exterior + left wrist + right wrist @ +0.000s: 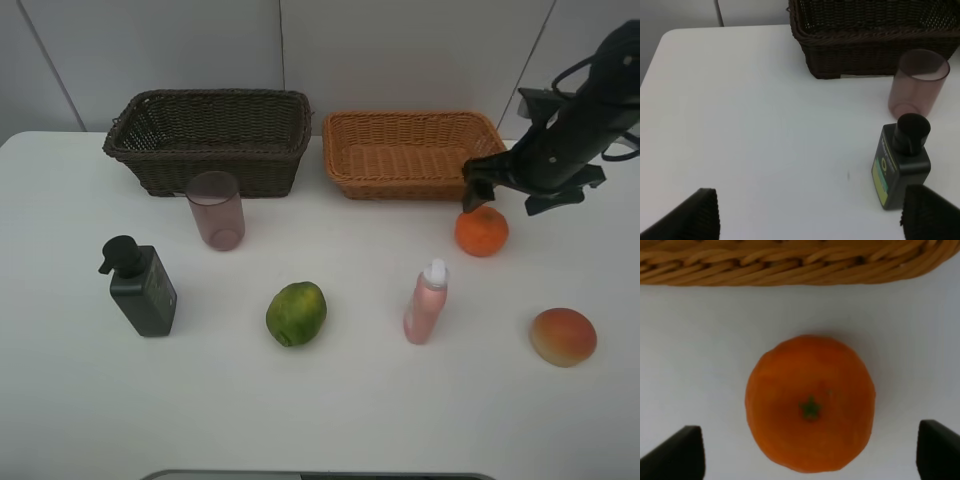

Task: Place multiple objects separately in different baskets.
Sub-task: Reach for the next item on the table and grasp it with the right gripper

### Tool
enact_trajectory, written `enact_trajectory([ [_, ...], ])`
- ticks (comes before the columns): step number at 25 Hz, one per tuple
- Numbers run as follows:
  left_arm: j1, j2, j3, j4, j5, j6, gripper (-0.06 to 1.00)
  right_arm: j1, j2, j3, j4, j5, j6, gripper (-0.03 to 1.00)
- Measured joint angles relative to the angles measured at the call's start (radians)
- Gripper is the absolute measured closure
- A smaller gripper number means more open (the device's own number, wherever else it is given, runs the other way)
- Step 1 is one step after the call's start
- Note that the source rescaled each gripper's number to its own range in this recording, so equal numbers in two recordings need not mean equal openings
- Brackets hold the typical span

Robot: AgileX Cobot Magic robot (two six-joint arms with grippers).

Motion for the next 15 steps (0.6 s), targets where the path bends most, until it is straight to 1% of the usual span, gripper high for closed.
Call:
enact_trajectory([
  [9,0.0,0.0,0.0,0.0,0.0,0.0,0.0,0.0,0.107,-0.1,-0.037,0.038,0.002,0.15],
  [15,0.0,0.0,0.0,0.0,0.0,0.0,0.0,0.002,0.168,-0.11,-0.041,0.038,0.003,0.15],
])
